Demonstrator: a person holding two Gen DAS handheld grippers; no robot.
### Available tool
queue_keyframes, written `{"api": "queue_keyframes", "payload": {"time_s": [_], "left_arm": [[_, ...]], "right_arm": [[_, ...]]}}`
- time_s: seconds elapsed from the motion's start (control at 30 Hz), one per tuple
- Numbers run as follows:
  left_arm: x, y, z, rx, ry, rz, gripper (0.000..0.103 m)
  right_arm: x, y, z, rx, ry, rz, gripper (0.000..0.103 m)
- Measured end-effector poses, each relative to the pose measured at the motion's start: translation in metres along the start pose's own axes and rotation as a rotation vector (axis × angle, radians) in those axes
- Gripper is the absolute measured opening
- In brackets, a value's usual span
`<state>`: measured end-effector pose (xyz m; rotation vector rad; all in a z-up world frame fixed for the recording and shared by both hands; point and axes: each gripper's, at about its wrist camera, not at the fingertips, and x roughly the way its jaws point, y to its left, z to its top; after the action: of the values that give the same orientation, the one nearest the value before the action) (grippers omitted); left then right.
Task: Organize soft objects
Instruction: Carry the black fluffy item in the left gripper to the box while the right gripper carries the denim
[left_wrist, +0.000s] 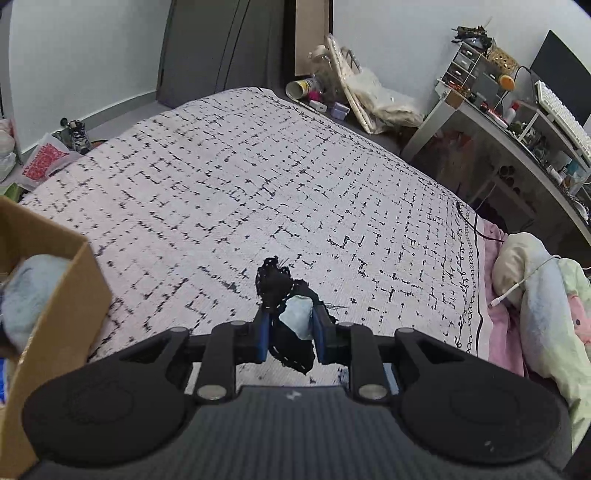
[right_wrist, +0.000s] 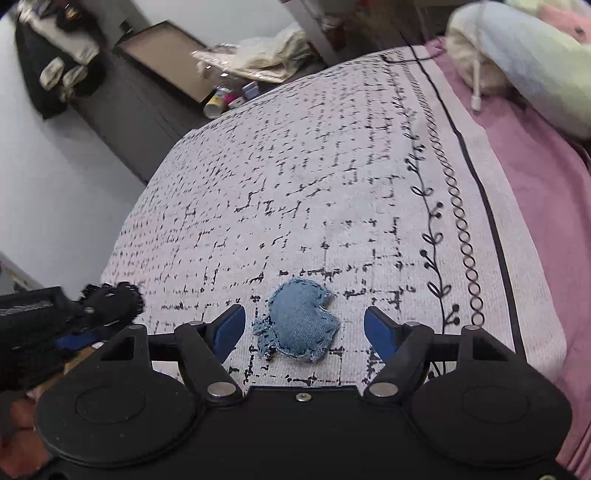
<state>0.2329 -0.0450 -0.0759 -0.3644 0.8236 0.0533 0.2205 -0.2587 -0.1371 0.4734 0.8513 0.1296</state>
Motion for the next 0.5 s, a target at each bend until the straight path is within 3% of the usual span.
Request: {"api": "queue_keyframes", "payload": {"time_s": [0.1,0.17,0.2,0.33,0.5], "left_arm": [[-0.011,0.004,-0.003,-0.002,-0.007,0.007,0.023],[-0.016,0.006,-0.004,-0.01,-0.006,0.01,0.023],[-0.019,0.006,-0.004,-0.014,-0.006,0.01,0.023],[-0.033,0.007,-0.006,-0.016,-0.02,0.002,0.023],[-0.048,0.015,-0.008,-0.036,-0.036,-0.012,0.023]], "right_arm": [[0.015,0.003,-0.004,-0.026,0.031,-0.02,0.068],[0.026,0.002,-0.01,-0.037,0.063,-0.025,0.035],[0.029,0.003,-0.014,-0.054,0.057,-0.041,0.03],[0.024,0.0,-0.013,-0.034,0.062,0.004,0.022],[0.01,-0.015,-0.017,0.024,0.06,0.013,0.022]]}}
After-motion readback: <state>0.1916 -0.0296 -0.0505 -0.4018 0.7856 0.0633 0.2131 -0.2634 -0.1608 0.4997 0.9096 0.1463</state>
